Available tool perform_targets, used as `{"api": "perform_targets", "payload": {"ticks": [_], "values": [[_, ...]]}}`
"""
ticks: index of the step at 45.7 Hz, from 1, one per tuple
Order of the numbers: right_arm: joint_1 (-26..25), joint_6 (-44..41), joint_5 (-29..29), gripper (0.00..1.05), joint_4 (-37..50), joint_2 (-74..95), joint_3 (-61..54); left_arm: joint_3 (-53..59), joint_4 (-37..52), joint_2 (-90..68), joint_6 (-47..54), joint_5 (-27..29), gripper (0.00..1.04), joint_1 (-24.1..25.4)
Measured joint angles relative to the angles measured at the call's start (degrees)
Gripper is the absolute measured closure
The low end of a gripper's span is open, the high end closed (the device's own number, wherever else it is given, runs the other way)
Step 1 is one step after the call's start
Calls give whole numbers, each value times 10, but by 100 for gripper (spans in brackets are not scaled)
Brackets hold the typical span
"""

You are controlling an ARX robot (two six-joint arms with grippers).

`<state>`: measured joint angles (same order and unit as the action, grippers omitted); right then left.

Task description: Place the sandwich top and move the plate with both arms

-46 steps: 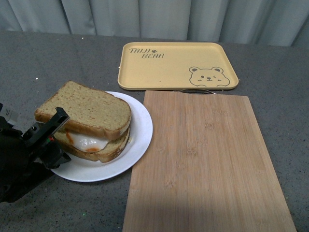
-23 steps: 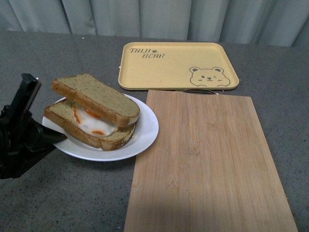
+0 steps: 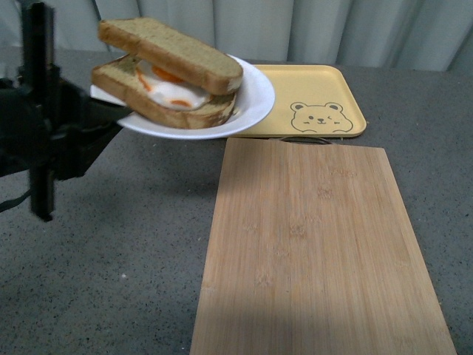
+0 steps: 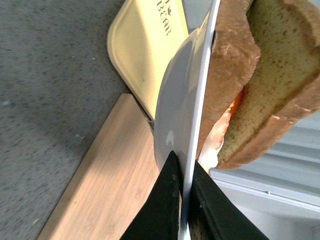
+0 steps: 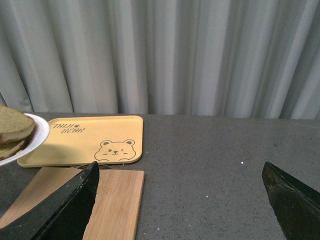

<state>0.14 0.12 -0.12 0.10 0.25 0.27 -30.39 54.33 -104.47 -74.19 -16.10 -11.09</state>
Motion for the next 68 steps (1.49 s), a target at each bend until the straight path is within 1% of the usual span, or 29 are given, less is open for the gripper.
{"api": "perform_targets", "payload": {"ticks": [3,7,12,18,26,32,38,44,46,50,51,54,55,57,59,62,63,64,65,66,67,68], "values": [[0,0,0,9,0,0,0,-47,-2,-37,-13,18,101,-24],[0,0,0,9,0,0,0,-118,-26,-83,-27,45,101,-57],[0,0,0,9,0,0,0,-177,-47,-123,-44,70,101,-78],[0,0,0,9,0,0,0,-290,-108,-198,-68,98,101,-108],[0,0,0,9,0,0,0,-424,-165,-286,-88,115,101,-124],[0,0,0,9,0,0,0,-501,-214,-328,-88,119,101,-128],[0,0,0,9,0,0,0,-544,-268,-351,-80,125,101,-128],[0,0,0,9,0,0,0,-550,-282,-354,-69,125,101,-125],[0,0,0,9,0,0,0,-550,-282,-354,-67,125,96,-123],[0,0,0,9,0,0,0,-536,-277,-343,-56,123,80,-119],[0,0,0,9,0,0,0,-526,-278,-336,-49,124,75,-117],[0,0,0,9,0,0,0,-502,-282,-315,-24,129,64,-115],[0,0,0,9,0,0,0,-489,-284,-302,-5,130,59,-114],[0,0,0,9,0,0,0,-468,-284,-281,22,134,51,-114],[0,0,0,9,0,0,0,-441,-288,-253,67,148,43,-113],[0,0,0,9,0,0,0,-390,-292,-200,148,187,28,-115],[0,0,0,9,0,0,0,-376,-284,-191,183,215,26,-117],[0,0,0,9,0,0,0,-341,-219,-178,245,268,31,-120],[0,0,0,9,0,0,0,-315,-161,-170,292,303,34,-121],[0,0,0,9,0,0,0,-286,-105,-161,350,329,38,-121],[0,0,0,9,0,0,0,-240,-28,-145,420,355,43,-119],[0,0,0,9,0,0,0,-196,37,-128,484,360,49,-115]]}}
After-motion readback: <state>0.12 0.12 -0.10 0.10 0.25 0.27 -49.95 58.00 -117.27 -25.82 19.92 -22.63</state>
